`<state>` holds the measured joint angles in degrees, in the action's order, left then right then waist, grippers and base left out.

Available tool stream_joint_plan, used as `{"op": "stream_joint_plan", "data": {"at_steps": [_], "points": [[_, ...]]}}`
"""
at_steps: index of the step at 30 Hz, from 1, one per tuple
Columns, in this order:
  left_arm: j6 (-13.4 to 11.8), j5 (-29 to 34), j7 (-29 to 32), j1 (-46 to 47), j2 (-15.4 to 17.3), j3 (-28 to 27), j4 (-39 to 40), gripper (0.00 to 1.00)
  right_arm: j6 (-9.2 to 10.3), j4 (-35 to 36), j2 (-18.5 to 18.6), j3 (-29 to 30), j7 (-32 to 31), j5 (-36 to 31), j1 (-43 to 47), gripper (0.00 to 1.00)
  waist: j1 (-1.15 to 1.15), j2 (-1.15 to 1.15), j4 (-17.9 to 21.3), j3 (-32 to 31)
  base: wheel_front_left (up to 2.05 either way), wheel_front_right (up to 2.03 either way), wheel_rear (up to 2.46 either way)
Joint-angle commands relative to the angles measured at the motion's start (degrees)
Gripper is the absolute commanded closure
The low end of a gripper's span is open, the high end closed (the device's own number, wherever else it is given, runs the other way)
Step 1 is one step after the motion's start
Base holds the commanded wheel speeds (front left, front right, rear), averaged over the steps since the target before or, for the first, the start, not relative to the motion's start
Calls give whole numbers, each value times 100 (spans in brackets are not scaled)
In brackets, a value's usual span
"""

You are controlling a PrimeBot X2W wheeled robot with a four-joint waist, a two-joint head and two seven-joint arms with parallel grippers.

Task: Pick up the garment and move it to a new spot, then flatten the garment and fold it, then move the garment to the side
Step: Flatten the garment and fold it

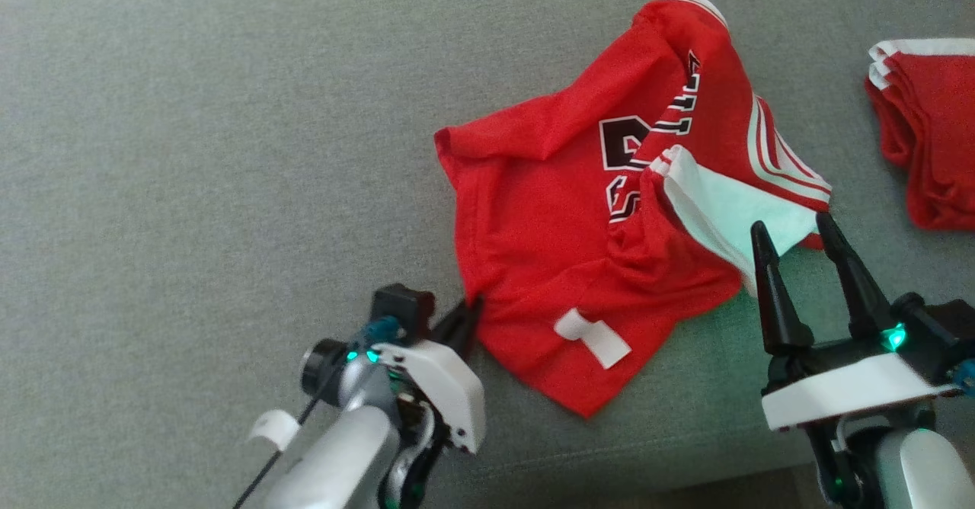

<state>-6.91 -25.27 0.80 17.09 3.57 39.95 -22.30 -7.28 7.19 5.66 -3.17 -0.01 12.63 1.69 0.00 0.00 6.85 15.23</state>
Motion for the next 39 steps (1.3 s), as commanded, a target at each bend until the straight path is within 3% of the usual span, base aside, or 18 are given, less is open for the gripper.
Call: {"op": "stream_joint_plan", "data": {"at_steps": [1, 9, 13, 21, 25, 30, 31, 32, 33, 39], "points": [[-42, 22, -72, 172, 63, -207, 201, 100, -21, 175, 15, -85, 22, 42, -156, 0, 0, 0, -16, -16, 0, 0, 0], [-524, 70, -116, -132, 782, -719, 1144, 100, -21, 106, -10, 88, -23, 87, -76, 0, 0, 0, -199, -96, 0, 0, 0], [-860, 169, 141, -368, 1395, -1061, 1961, 100, -21, 87, -31, 128, -89, 90, -38, 0, 0, 0, -320, -106, 0, 0, 0], [-1213, 283, 652, -640, 2233, -1534, 2877, 100, -21, 55, -31, 140, -136, 64, -66, 0, 0, 0, -406, -96, 0, 0, 0], [-1307, 252, 728, -758, 2348, -1636, 2918, 100, -21, 66, -27, 100, -135, 32, -103, 0, 0, 0, -394, -97, 0, 0, 0], [-1188, -3, 409, -883, 2054, -1588, 2469, 100, -21, 86, 4, 26, -132, 2, -151, 0, 0, 0, -361, -115, 0, 0, 0], [-1166, -50, 302, -903, 1969, -1579, 2362, 76, -21, 91, 15, 12, -132, -8, -159, 0, 0, 0, -361, -122, 0, 0, 0], [-1139, -108, 180, -918, 1880, -1584, 2249, 23, -21, 97, 35, -2, -124, -31, -170, 0, 0, 0, -364, -130, 0, 0, 0], [-1108, -151, 45, -927, 1798, -1585, 2137, 0, -21, 99, 54, -14, -121, -56, -179, 0, 0, 0, -370, -146, 0, 0, 0], [-1157, -183, -818, -959, 1453, -1707, 1720, 0, -21, 138, 124, -91, -123, -183, -182, 0, 0, 0, -422, -237, 0, 0, 0]]}}
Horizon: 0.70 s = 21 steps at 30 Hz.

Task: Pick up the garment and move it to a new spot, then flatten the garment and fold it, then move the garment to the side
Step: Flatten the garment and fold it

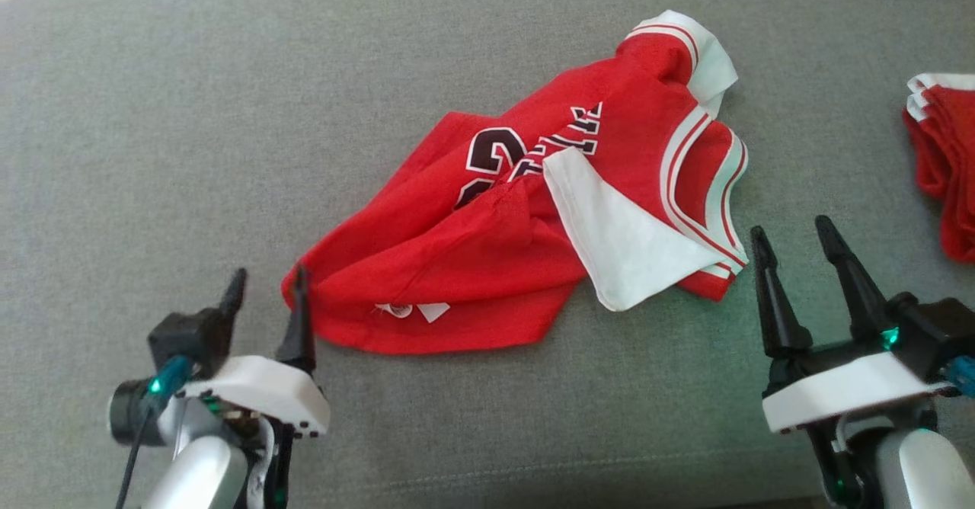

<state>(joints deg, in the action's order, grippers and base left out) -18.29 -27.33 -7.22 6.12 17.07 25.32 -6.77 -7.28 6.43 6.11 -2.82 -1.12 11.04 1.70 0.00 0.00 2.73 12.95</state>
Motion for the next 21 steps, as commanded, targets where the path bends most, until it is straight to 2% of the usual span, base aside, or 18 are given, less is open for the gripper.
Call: {"op": "stream_joint_plan", "data": {"at_steps": [1, 6, 14, 21], "points": [[-69, 56, -201, 134, 59, -282, 111, 0, -21, 229, 92, -144, -17, -44, -180, 0, 0, 0, -21, -31, 0, 0, 0], [-233, 392, -689, 193, -17, -397, 167, 0, -21, 310, 135, -216, -64, -126, -139, 0, 0, 0, -80, -119, 0, 0, 0], [-90, 863, -773, 199, -4, -341, 750, 0, -21, 394, 136, -320, -127, -168, -97, 0, 0, 0, -89, -222, 0, 0, 0], [-18, 932, -776, 85, -44, -245, 909, 0, -21, 389, 117, -350, -144, -153, -88, 0, 0, 0, -86, -233, 0, 0, 0]]}}
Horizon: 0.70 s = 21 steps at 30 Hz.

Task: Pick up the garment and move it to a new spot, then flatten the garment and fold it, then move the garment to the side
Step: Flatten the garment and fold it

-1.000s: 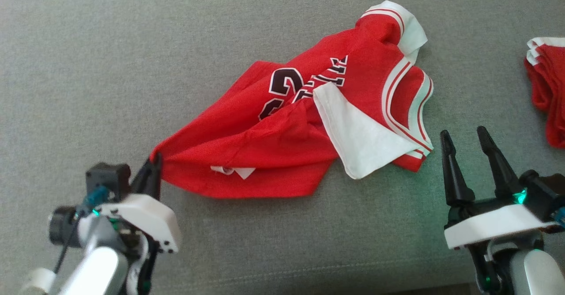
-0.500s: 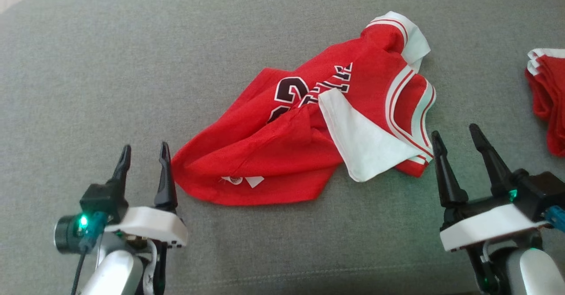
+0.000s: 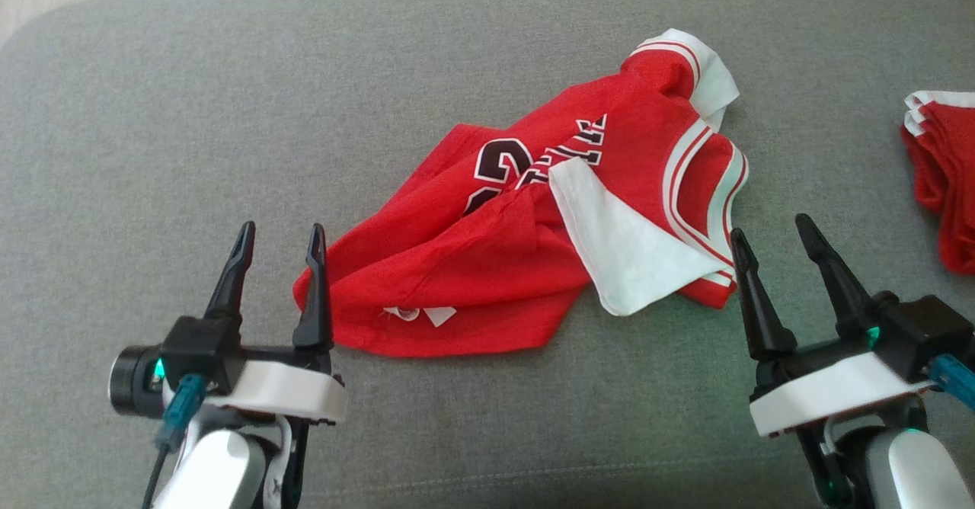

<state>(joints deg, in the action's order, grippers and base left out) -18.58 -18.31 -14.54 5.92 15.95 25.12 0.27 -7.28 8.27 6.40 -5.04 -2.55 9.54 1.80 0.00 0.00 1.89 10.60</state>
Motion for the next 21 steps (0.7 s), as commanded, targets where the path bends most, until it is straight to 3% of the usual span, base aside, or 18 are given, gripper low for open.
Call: {"op": "stream_joint_plan", "data": {"at_steps": [1, 8, 16, 21], "points": [[21, 28, -44, 102, 67, -227, 199, 0, -21, 205, 87, -131, -2, -1, -102, 0, 0, 0, -2, 6, 0, 0, 0], [73, 22, -45, 153, 36, -235, 146, 0, -21, 132, 193, -376, -86, 16, -207, 0, 0, 0, -31, 49, 0, 0, 0], [116, 76, -45, 315, -43, -167, 58, 0, -21, -442, 729, -1998, -718, 118, -564, 0, 0, 0, -116, 212, 0, 0, 0], [150, 115, -45, 415, -125, -151, 47, 0, -21, -950, 874, -2373, -747, -120, -943, 0, 0, 0, -201, 318, 0, 0, 0]]}}
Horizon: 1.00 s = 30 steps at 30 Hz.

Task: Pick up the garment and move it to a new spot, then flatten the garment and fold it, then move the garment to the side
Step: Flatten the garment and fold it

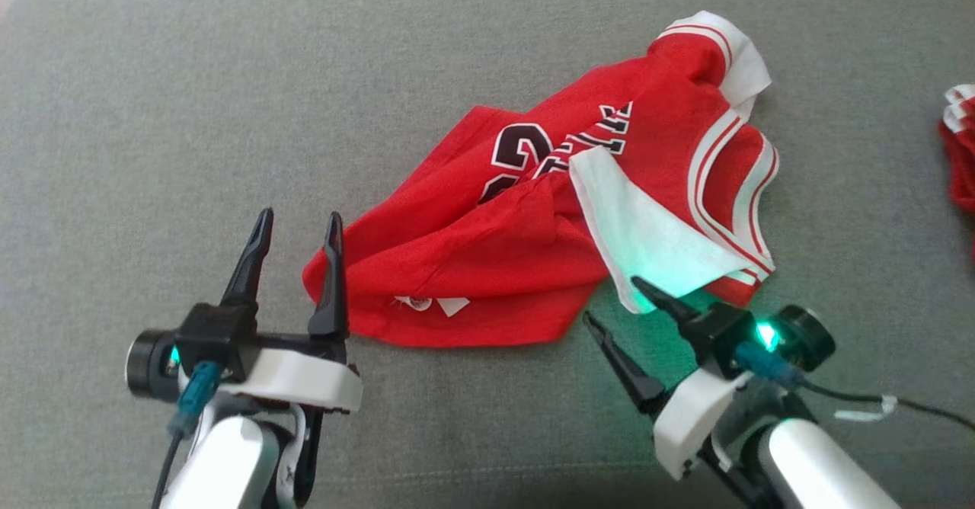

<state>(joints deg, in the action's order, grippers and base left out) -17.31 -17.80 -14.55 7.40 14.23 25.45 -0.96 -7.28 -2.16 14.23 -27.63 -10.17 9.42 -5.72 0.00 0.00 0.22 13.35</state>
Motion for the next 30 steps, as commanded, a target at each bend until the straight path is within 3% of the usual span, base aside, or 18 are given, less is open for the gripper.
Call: {"op": "stream_joint_plan", "data": {"at_steps": [1, 5, 6, 7, 16, 23, 28, 29, 30], "points": [[29, 74, -44, 280, 32, -185, 168, 0, -21, -13, 101, -126, -2, -192, -246, 0, 0, 0, -48, 60, 0, 0, 0], [47, 105, -44, 309, -6, -196, 173, 0, -21, -280, 93, -101, -46, -407, -373, 0, 0, 0, -77, 111, 0, 0, 0], [52, 113, -44, 314, -18, -204, 174, 0, -21, -342, 65, -52, -33, -450, -396, 46, 0, 0, -84, 120, 0, 0, 0], [58, 119, -44, 317, -27, -216, 176, 0, -21, -392, 26, -1, -16, -461, -406, 100, 0, 0, -88, 129, 0, 0, 0], [86, 196, -44, 263, -64, -343, 193, 0, -21, 27, -387, 1072, 539, -79, -99, 100, 0, 0, -5, 91, 0, 0, 0], [137, 241, -45, 218, -68, -400, 170, 0, -21, 378, -936, 2707, 630, 173, 656, 100, 0, 0, 131, 9, 0, 0, 0], [150, 260, -45, 182, -37, -415, 173, 0, -21, 221, -1076, 3235, 662, 246, 882, 100, 0, 0, 234, 14, 0, 0, 0], [156, 260, -45, 182, -30, -415, 168, 0, -21, 168, -1088, 3276, 673, 251, 882, 89, 0, 0, 249, 20, 0, 0, 0], [159, 261, -45, 185, -22, -417, 163, 0, -21, 121, -1097, 3298, 694, 247, 866, 31, 0, 0, 264, 29, 0, 0, 0]]}}
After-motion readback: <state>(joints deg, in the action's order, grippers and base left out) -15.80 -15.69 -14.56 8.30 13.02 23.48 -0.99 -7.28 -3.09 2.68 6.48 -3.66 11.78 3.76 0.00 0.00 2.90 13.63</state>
